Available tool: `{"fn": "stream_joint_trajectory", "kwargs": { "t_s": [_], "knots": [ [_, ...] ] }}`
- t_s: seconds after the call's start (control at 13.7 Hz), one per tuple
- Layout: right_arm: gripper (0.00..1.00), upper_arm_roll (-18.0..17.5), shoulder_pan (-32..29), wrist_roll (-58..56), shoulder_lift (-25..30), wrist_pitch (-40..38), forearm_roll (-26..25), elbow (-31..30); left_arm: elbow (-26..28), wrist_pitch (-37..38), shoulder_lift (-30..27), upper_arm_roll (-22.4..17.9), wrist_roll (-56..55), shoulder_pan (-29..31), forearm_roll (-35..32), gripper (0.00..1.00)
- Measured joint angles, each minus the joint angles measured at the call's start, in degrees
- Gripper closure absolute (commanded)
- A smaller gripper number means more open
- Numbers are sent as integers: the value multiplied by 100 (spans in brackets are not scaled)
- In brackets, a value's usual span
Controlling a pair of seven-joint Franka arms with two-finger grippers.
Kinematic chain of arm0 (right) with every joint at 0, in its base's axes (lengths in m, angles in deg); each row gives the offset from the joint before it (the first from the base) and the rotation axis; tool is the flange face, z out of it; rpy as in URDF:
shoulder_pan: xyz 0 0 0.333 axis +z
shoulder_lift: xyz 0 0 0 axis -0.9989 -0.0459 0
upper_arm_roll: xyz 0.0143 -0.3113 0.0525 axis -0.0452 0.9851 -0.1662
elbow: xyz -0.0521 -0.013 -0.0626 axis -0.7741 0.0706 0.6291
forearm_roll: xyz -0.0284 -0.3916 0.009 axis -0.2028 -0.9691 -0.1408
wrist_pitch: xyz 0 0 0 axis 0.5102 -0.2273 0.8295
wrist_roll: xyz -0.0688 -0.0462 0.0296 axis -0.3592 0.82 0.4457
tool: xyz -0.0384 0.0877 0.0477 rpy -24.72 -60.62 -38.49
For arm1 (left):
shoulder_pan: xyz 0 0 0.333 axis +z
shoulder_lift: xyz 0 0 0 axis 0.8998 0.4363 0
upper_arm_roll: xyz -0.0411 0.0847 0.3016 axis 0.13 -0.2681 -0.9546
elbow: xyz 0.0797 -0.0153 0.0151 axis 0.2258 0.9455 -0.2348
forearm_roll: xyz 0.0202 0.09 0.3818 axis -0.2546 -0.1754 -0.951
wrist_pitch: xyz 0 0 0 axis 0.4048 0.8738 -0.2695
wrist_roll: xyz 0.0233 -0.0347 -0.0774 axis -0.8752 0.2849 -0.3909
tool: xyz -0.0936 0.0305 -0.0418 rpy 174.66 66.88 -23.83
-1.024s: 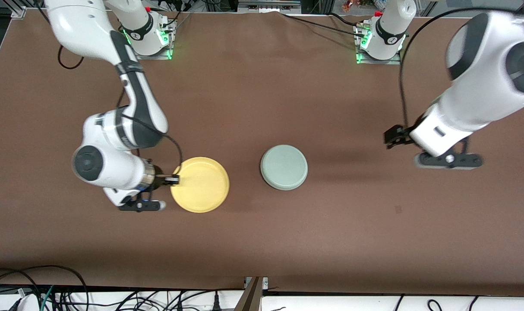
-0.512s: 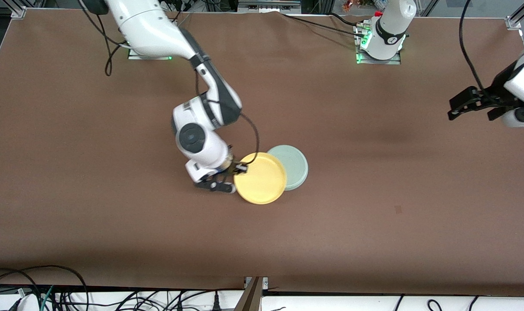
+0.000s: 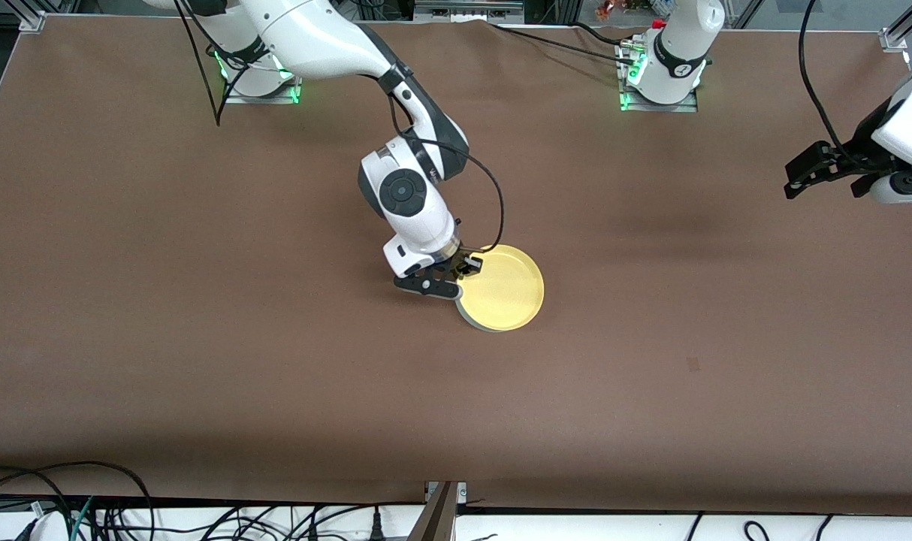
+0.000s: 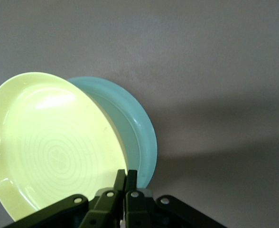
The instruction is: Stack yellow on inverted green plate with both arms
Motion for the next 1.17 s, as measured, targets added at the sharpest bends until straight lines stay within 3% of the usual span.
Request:
{"fn": "stream_joint_trajectory", "kwargs": {
  "t_s": [0.22,0.29,0.37,0.8,0.95,1.17],
  "knots": [
    [100,1,64,24,-46,127,0,-87,9,32,-10,86,0,0,-54,0],
    [79,3,64,24,-74,185,0,-106,12,37,-10,102,0,0,-54,0],
    [1,9,64,25,-118,258,1,-113,14,40,-10,107,0,0,-54,0],
    [0,157,-29,24,-204,356,1,-13,15,71,-10,105,0,4,-54,0],
    [0,314,-237,-20,42,-317,-2,191,15,92,-12,106,0,3,-54,0],
    [0,1035,-458,-593,775,-1575,-1,360,16,97,-14,109,0,3,-54,0]
  ]
}}
